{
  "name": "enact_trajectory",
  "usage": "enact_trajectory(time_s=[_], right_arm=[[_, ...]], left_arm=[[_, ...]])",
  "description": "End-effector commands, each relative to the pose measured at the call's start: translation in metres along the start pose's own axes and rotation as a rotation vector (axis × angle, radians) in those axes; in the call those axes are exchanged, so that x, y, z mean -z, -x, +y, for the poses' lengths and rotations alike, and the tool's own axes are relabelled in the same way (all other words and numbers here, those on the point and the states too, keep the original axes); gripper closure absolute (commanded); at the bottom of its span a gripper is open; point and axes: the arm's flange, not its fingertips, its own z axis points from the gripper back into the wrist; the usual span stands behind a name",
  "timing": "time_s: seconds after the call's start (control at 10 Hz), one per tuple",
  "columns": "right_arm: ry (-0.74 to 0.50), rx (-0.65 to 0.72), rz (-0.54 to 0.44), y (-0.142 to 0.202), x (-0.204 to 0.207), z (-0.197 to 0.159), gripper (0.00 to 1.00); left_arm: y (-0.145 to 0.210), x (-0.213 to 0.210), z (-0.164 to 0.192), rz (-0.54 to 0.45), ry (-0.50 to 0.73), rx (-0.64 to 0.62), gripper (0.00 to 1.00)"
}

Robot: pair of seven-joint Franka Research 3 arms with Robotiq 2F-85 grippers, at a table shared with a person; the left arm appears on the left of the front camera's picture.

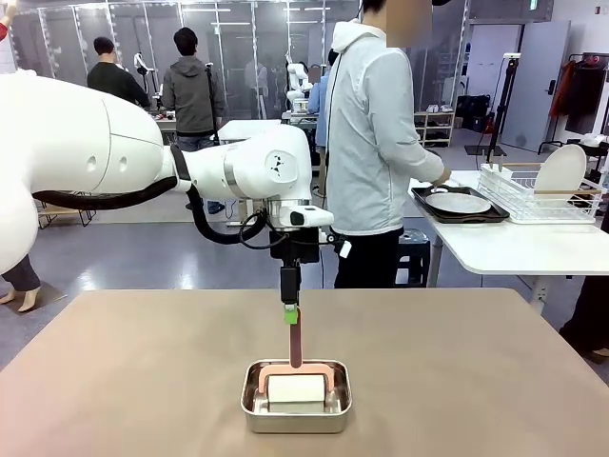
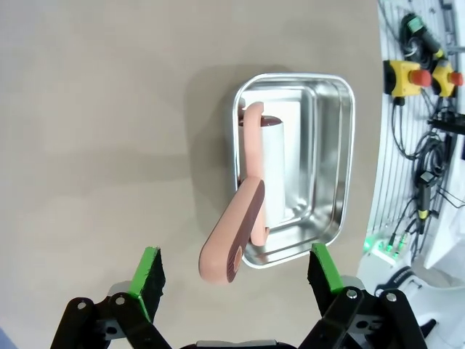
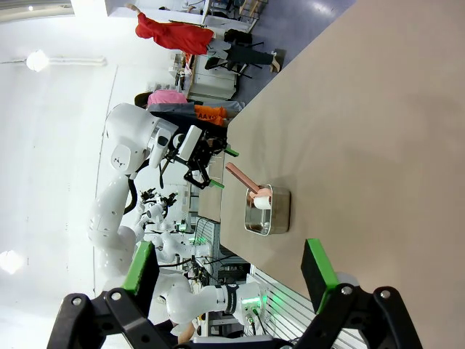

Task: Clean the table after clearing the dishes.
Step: When the right (or left) Handle tray is removed, use the right hand (or left hand) to clean the right (or left) side of the table with the Lint Roller.

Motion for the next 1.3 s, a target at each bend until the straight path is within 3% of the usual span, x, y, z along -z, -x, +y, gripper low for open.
enact_trajectory(time_s=[0.0,0.4,1.2], right_arm=[[-0.007,-0.007,-0.002,0.000,0.000,0.003,0.00],[-0.007,-0.007,-0.002,0.000,0.000,0.003,0.00],[-0.007,-0.007,-0.002,0.000,0.000,0.003,0.00]], left_arm=[[0.013,0.013,-0.011,-0.017,0.040,-0.007,0.00],[0.018,0.029,-0.016,-0.073,0.060,-0.013,0.00],[0.009,0.040,-0.020,-0.064,0.106,-0.006,0.00]])
